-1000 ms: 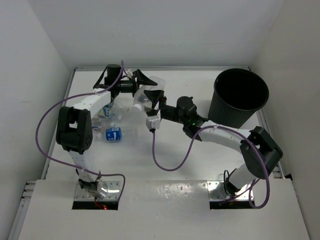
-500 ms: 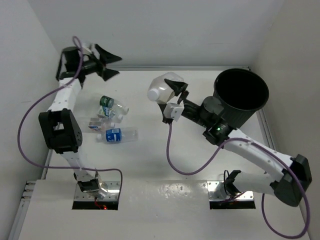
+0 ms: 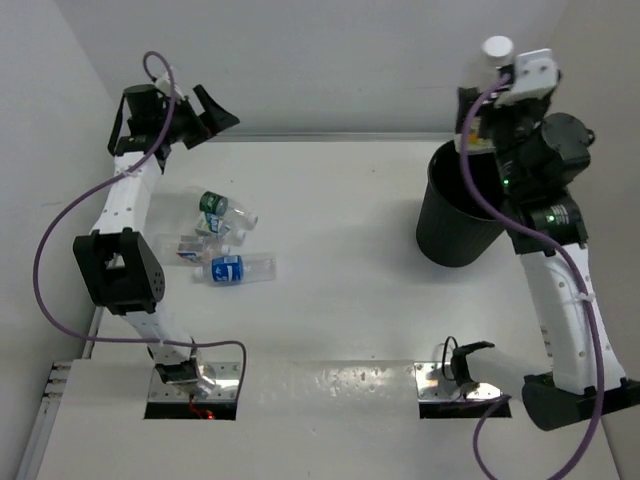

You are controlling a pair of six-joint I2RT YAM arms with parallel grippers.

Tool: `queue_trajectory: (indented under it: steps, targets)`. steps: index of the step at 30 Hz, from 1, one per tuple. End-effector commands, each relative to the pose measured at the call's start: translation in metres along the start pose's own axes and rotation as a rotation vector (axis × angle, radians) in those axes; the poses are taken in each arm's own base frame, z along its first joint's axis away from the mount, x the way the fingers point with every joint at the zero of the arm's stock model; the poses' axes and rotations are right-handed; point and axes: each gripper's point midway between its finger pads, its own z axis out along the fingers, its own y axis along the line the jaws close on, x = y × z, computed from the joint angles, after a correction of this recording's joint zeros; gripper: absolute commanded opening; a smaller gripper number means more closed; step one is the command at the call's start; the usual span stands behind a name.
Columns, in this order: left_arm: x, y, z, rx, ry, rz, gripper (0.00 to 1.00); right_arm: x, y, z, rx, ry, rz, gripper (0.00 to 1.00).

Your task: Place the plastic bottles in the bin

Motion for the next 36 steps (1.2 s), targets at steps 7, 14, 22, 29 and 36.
queue_trajectory:
  steps: [7,14,22,29,36]
  targets:
    - [0.004,-0.048,-0.014,0.006,-0.042,0.211,1.0,0.119,-0.08,-0.037,0.213,0.254,0.406,0.0]
    - [0.027,-0.028,-0.012,-0.043,0.008,0.188,1.0,0.175,-0.085,-0.039,0.271,0.171,0.486,0.0]
    - [0.047,-0.008,-0.029,-0.132,0.056,0.263,1.0,0.186,-0.058,-0.022,0.203,0.125,0.395,0.15]
    - [0.097,-0.006,-0.045,0.006,0.305,0.65,1.0,0.2,-0.042,-0.009,0.145,0.168,0.316,0.79]
    - [0.173,-0.003,-0.085,0.165,0.606,1.05,1.0,0.178,-0.04,-0.012,0.126,0.158,0.304,0.88]
